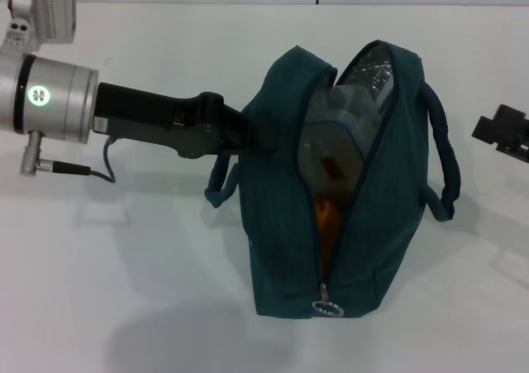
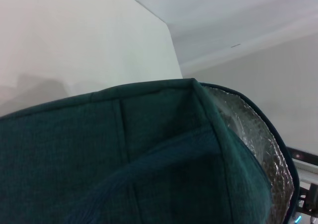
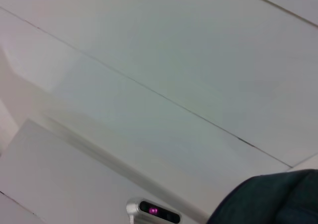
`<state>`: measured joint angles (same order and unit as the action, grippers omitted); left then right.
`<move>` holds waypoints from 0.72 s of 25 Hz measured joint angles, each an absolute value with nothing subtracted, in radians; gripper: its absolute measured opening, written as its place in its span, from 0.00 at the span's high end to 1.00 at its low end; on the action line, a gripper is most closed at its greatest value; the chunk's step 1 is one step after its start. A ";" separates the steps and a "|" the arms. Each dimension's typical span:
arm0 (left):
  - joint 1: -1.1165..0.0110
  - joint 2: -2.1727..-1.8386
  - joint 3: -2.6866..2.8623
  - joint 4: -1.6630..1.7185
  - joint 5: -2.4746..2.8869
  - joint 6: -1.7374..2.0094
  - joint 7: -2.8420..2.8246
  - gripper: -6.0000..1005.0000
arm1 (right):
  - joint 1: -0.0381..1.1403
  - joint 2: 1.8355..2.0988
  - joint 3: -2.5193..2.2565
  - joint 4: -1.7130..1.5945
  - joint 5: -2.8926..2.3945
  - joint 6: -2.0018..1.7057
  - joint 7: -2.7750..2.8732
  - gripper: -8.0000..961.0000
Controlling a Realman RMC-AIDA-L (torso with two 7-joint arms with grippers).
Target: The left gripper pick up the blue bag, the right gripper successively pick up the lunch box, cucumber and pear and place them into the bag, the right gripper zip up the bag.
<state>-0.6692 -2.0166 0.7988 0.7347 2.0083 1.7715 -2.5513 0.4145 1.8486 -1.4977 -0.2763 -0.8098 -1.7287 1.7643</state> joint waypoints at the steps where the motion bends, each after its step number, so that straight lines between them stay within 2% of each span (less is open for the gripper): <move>1: -0.669 -2.018 0.799 0.735 2.008 1.771 -2.550 0.95 | 0.413 1.848 -1.496 -0.275 -0.810 -1.745 1.748 0.24; 6: -0.669 -2.022 0.796 0.735 2.005 1.772 -2.538 0.95 | 0.379 1.847 -1.499 -0.275 -0.859 -1.859 1.530 0.22; 10: -0.667 -2.023 0.794 0.735 2.004 1.764 -2.533 0.95 | 0.340 1.862 -1.497 -0.275 -0.941 -1.871 1.354 0.23; 11: -0.666 -2.022 0.794 0.735 2.004 1.760 -2.533 0.95 | 0.317 1.884 -1.497 -0.271 -0.996 -1.845 1.250 0.23; 18: -0.659 -2.019 0.793 0.735 2.004 1.734 -2.531 0.95 | 0.300 1.980 -1.501 -0.270 -1.174 -1.733 0.965 0.24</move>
